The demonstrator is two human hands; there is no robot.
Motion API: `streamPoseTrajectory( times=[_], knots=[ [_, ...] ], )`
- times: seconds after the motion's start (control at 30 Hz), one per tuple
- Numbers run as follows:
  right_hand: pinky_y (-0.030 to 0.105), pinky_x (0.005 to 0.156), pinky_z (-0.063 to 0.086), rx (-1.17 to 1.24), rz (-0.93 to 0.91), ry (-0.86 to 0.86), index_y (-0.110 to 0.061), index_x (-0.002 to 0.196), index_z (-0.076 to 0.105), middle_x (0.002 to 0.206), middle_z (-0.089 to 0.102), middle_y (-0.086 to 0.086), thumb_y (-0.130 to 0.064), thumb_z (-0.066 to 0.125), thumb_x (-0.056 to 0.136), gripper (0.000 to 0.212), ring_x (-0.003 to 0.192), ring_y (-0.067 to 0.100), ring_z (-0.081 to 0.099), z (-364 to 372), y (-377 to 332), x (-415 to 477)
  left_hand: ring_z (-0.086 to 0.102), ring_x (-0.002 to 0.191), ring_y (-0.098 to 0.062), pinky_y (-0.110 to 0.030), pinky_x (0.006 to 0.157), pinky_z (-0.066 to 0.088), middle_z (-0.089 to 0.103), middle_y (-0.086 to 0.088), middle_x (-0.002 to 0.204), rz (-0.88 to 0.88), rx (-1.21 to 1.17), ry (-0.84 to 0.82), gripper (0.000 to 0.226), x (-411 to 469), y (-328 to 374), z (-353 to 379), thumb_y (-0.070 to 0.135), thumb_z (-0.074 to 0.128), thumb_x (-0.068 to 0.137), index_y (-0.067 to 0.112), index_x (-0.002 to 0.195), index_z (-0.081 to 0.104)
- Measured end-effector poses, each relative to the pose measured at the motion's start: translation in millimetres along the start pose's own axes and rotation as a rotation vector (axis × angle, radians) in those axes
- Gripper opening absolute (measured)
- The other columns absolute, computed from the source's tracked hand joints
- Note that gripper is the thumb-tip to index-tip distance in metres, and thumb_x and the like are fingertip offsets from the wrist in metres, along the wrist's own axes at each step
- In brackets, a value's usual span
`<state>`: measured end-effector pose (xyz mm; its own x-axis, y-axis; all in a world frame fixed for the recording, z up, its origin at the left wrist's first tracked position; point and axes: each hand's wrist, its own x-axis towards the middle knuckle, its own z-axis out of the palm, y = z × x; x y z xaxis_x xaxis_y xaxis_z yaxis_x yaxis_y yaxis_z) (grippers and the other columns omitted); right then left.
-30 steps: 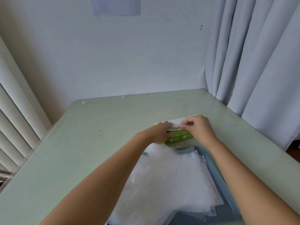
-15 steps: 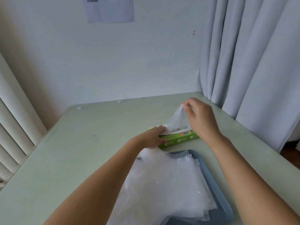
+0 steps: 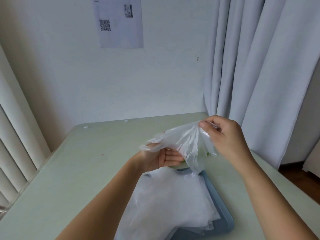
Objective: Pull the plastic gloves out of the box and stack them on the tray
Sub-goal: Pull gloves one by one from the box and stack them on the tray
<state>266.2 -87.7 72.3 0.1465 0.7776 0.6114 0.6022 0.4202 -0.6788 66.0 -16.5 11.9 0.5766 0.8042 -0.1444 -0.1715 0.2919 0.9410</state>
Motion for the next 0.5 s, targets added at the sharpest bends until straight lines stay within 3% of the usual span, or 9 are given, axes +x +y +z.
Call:
streamPoseTrajectory(
  times=[0.1, 0.23, 0.37, 0.5],
  knots=[
    [0.009, 0.058, 0.039, 0.003, 0.019, -0.059, -0.020, 0.078, 0.070, 0.069, 0.065, -0.017, -0.023, 0.067, 0.088, 0.011, 0.062, -0.001, 0.056, -8.0, -6.8, -6.4, 0.072, 0.081, -0.029, -0.036, 0.073, 0.059, 0.071, -0.022, 0.090, -0.155, -0.073, -0.142, 0.084, -18.0, -0.2, 0.9, 0.045, 0.007, 0.103, -0.004, 0.089, 0.074],
    [0.008, 0.069, 0.040, -0.020, -0.057, -0.059, -0.022, 0.082, 0.075, 0.077, 0.063, -0.011, -0.018, 0.071, 0.084, 0.006, 0.074, 0.000, 0.059, -15.9, -20.7, -12.5, 0.070, 0.093, -0.026, -0.034, 0.083, 0.057, 0.070, -0.019, 0.104, -0.240, 0.016, -0.260, 0.094, -38.0, -7.4, -5.5, 0.058, -0.002, 0.097, -0.002, 0.108, 0.069],
    [0.006, 0.081, 0.037, -0.035, -0.127, -0.101, -0.022, 0.086, 0.076, 0.089, 0.062, -0.010, -0.018, 0.072, 0.083, 0.007, 0.089, 0.000, 0.059, -21.4, -34.7, -22.4, 0.066, 0.104, -0.026, -0.035, 0.092, 0.053, 0.065, -0.018, 0.116, -0.243, -0.070, -0.387, 0.093, -59.6, -26.4, -4.4, 0.070, 0.009, 0.089, -0.002, 0.124, 0.058],
    [0.006, 0.085, 0.035, -0.038, -0.213, -0.090, -0.020, 0.086, 0.076, 0.093, 0.062, -0.012, -0.017, 0.073, 0.082, 0.006, 0.096, 0.004, 0.059, -24.2, -42.3, -35.8, 0.063, 0.107, -0.027, -0.041, 0.099, 0.047, 0.064, -0.016, 0.117, -0.115, -0.174, -0.438, 0.096, -72.2, -28.1, 7.9, 0.079, 0.048, 0.074, -0.002, 0.125, 0.057]
  ],
)
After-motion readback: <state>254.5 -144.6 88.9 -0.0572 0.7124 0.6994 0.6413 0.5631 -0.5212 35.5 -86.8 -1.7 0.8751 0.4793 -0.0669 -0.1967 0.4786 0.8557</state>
